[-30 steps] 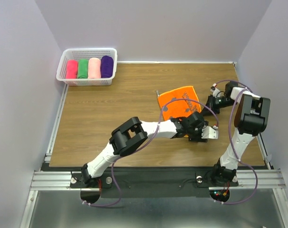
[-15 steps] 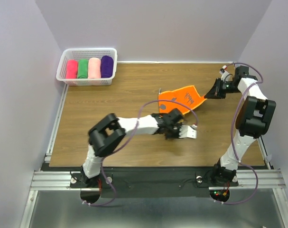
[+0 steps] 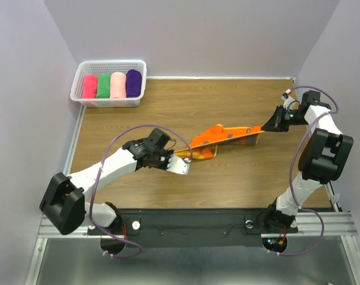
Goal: Roll the towels
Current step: Flatten the towel
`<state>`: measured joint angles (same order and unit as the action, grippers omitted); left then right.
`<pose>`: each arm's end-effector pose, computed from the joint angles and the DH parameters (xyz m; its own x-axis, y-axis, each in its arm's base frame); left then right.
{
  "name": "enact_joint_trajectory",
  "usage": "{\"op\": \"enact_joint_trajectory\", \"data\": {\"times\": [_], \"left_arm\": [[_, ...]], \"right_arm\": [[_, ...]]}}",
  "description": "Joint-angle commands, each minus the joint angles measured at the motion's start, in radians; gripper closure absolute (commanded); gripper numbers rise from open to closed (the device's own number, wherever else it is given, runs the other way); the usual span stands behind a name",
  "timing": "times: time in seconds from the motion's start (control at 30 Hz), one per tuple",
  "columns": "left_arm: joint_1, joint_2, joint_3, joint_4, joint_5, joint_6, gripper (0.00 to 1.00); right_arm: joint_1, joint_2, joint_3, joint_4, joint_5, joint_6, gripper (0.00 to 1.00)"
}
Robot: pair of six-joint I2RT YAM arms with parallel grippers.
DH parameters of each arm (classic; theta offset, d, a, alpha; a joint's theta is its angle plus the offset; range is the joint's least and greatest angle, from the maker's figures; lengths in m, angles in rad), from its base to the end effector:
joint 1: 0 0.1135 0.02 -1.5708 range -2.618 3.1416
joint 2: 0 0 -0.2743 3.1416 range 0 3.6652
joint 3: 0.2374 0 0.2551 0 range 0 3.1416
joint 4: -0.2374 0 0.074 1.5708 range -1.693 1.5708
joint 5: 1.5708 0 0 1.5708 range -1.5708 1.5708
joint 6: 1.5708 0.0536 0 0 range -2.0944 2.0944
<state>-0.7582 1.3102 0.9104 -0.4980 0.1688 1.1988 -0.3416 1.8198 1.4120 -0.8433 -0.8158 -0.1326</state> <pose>0.1972 -0.1992 0.2381 0.4960 0.7951 -0.3490 0.8029 -0.2669 0.5330 0.3653 -0.0884 0.2310 -0.8885 0.2197 -0.4029 -0.1045 0.7581 0.6437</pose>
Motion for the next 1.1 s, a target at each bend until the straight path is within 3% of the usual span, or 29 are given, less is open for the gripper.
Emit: {"op": "enact_joint_trajectory", "data": {"times": [0.0, 0.13, 0.23, 0.33, 0.43, 0.47, 0.67, 0.73, 0.8, 0.9, 0.97, 1.07], "left_arm": [[0.051, -0.109, -0.1, 0.03, -0.016, 0.165, 1.0], [0.051, -0.183, -0.209, 0.082, 0.015, 0.237, 0.99], [0.065, -0.154, -0.257, 0.134, -0.046, 0.139, 0.85], [0.108, -0.147, -0.168, 0.058, 0.075, -0.008, 0.52], [0.145, -0.147, -0.075, 0.003, 0.208, -0.123, 0.05], [0.16, -0.144, -0.049, -0.031, 0.268, -0.177, 0.01], [0.18, -0.097, -0.074, 0.042, 0.314, -0.419, 0.03], [0.18, -0.059, -0.082, 0.07, 0.327, -0.549, 0.1], [0.187, 0.016, -0.039, 0.073, 0.293, -0.568, 0.24], [0.318, 0.11, 0.054, 0.102, 0.308, -0.694, 0.39], [0.383, 0.223, 0.14, -0.003, 0.404, -0.731, 0.49], [0.388, 0.271, 0.15, -0.045, 0.446, -0.769, 0.45]], "right_arm": [[-0.051, -0.043, 0.01, -0.02, 0.006, -0.048, 0.99], [-0.051, -0.028, 0.004, -0.026, -0.008, -0.05, 0.99], [-0.05, -0.024, -0.007, -0.037, -0.014, -0.056, 0.99], [-0.05, -0.024, -0.016, -0.039, -0.034, -0.05, 0.99], [-0.05, -0.019, -0.013, -0.042, -0.048, -0.035, 0.99], [-0.05, -0.013, -0.013, -0.042, -0.072, -0.029, 0.99], [-0.048, -0.002, -0.057, -0.048, -0.126, -0.009, 0.99], [-0.048, -0.004, -0.07, -0.048, -0.114, -0.016, 0.99], [-0.048, -0.008, -0.07, -0.048, -0.091, -0.022, 0.99], [-0.048, -0.016, -0.059, -0.05, -0.065, -0.028, 0.99], [-0.048, -0.01, -0.045, -0.051, -0.054, -0.027, 0.99], [-0.048, -0.008, -0.03, -0.054, -0.06, -0.025, 0.99]]}}
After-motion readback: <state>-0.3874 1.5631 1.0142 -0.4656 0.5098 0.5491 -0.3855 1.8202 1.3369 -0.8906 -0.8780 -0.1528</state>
